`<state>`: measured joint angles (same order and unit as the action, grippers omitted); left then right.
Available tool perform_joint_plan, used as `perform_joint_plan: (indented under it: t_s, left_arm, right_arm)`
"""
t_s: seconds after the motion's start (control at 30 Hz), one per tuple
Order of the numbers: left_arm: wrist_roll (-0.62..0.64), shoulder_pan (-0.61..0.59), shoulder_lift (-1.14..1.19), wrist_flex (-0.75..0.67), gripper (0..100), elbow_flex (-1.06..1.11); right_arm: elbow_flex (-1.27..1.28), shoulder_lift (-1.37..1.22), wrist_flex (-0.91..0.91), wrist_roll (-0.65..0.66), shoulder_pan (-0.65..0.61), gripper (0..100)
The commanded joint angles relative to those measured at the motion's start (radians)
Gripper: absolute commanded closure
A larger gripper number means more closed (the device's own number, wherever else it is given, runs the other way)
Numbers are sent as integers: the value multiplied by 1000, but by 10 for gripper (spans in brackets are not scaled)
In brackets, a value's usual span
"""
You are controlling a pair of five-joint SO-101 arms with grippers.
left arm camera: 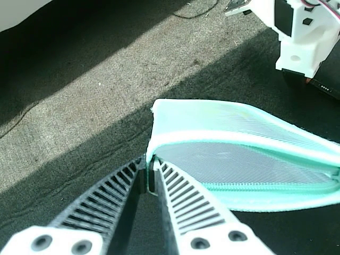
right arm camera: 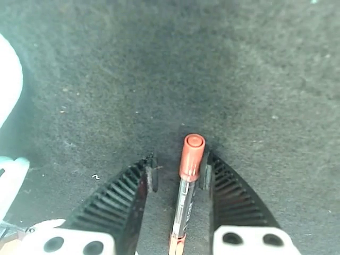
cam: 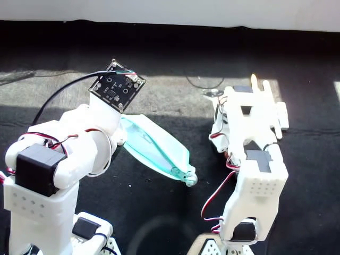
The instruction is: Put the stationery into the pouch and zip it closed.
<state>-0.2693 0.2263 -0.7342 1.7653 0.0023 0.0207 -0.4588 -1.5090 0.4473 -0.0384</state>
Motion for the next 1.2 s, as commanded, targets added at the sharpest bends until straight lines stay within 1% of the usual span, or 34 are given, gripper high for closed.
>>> perform_joint_plan:
  t_s: [0.0,0.17,0.23,0.27,0.3,0.33,0.5,0.63,0.8,0.97,1.07,1.17]
  left_arm:
    - [3,4,-15,-2,987,-1]
    - [3,4,-15,-2,987,-1]
    - [3,4,-15,-2,987,-1]
    - [3,4,-15,-2,987,-1]
    - [3,4,-15,-2,987,-1]
    - [3,4,-15,-2,987,-1]
    - [5,4,-15,0,987,1]
    - [6,2,-15,0,987,1]
    - [6,4,-15,0,987,1]
    - [11,2,-8,-5,989,-8]
    - [115,2,-7,-49,988,-12]
    - [196,2,-7,-109,988,-12]
  right_arm:
    - [16,41,22,11,-13,860]
    - [13,7,47,11,-7,868]
    - [8,-25,48,11,-8,924]
    - [5,-41,61,11,-8,981]
    - [5,-51,79,8,-8,998]
    - [8,-58,94,5,-7,981]
    - [-8,-4,117,3,10,991]
    - [-10,239,56,-9,5,991]
    - [-12,674,33,-66,5,992]
    - [-28,1038,51,-178,-30,992]
    - [-70,1188,77,-265,-82,992]
    - [-128,1265,134,-313,-120,992]
